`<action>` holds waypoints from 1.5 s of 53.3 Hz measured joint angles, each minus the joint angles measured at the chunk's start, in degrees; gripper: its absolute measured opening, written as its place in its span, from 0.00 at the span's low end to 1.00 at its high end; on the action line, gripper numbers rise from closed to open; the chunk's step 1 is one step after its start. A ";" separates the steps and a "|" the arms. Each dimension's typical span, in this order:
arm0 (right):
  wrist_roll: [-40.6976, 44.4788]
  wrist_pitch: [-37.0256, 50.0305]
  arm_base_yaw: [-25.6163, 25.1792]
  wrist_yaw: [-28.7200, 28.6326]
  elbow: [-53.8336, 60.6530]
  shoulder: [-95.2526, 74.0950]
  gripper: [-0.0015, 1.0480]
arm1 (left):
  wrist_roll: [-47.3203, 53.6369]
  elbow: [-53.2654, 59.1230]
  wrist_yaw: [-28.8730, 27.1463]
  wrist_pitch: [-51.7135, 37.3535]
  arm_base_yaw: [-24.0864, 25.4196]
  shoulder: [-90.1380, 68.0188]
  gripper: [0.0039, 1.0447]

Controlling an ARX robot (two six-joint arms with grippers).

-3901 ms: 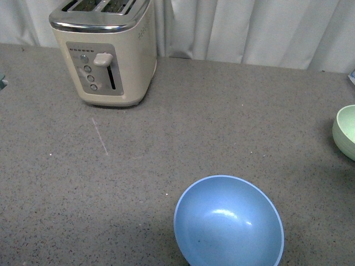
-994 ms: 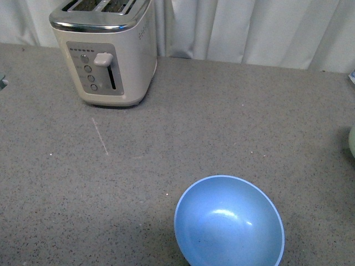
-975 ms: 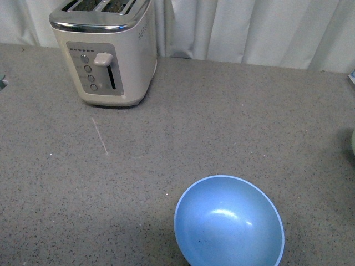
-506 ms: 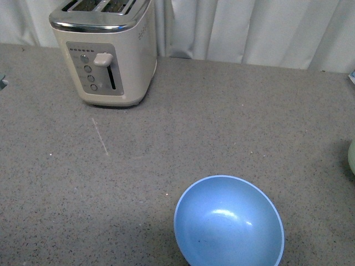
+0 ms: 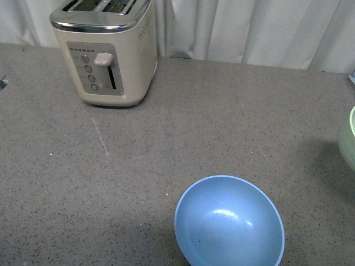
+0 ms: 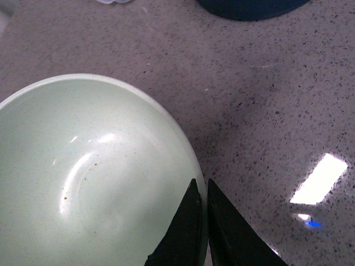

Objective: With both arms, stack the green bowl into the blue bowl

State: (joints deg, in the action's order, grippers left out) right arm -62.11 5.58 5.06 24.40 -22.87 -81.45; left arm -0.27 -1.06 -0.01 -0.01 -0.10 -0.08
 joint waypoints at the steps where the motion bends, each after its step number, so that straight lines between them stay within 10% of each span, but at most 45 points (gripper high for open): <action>1: -0.11 -0.74 0.72 0.09 0.31 1.36 0.02 | 0.00 0.00 0.00 0.00 0.00 0.00 0.94; 36: -15.39 -21.03 35.63 7.10 0.20 16.59 0.02 | 0.00 0.00 0.00 0.00 0.00 0.00 0.94; 80: -18.45 -20.92 40.85 6.56 -0.77 13.07 0.02 | 0.00 0.00 0.00 0.00 0.00 0.00 0.94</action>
State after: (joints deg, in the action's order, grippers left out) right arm -80.55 -15.33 45.91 30.96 -23.64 -68.38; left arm -0.27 -1.06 -0.01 -0.01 -0.10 -0.08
